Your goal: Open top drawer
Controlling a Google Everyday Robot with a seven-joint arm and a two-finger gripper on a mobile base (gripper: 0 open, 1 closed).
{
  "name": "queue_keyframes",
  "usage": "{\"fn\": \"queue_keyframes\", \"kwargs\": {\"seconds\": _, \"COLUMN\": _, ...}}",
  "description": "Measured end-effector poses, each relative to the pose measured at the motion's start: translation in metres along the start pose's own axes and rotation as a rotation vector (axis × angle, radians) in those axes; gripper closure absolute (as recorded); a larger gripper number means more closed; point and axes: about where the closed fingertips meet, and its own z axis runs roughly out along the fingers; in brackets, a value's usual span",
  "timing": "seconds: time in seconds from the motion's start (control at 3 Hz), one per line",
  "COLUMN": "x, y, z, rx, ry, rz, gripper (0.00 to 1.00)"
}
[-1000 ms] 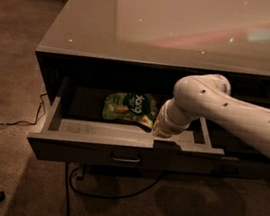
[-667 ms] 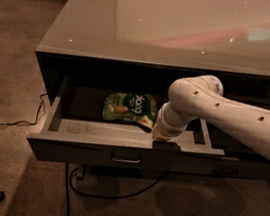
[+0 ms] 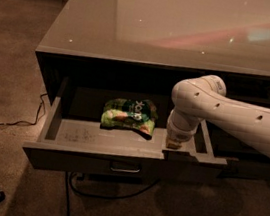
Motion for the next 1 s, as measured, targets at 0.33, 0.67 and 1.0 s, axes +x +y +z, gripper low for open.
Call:
{"fn": "queue_keyframes", "kwargs": {"seconds": 0.33, "x": 0.026, "y": 0.014, "z": -0.016, "rx": 0.0, "ry": 0.066, "rz": 0.071, "gripper": 1.0}}
{"fn": "queue_keyframes", "kwargs": {"seconds": 0.67, "x": 0.033, "y": 0.041, "z": -0.04, "rx": 0.025, "ry": 0.093, "rz": 0.069, "gripper": 1.0}}
{"fn": "queue_keyframes", "kwargs": {"seconds": 1.0, "x": 0.027, "y": 0.063, "z": -0.045, "rx": 0.003, "ry": 0.094, "rz": 0.034, "gripper": 1.0}}
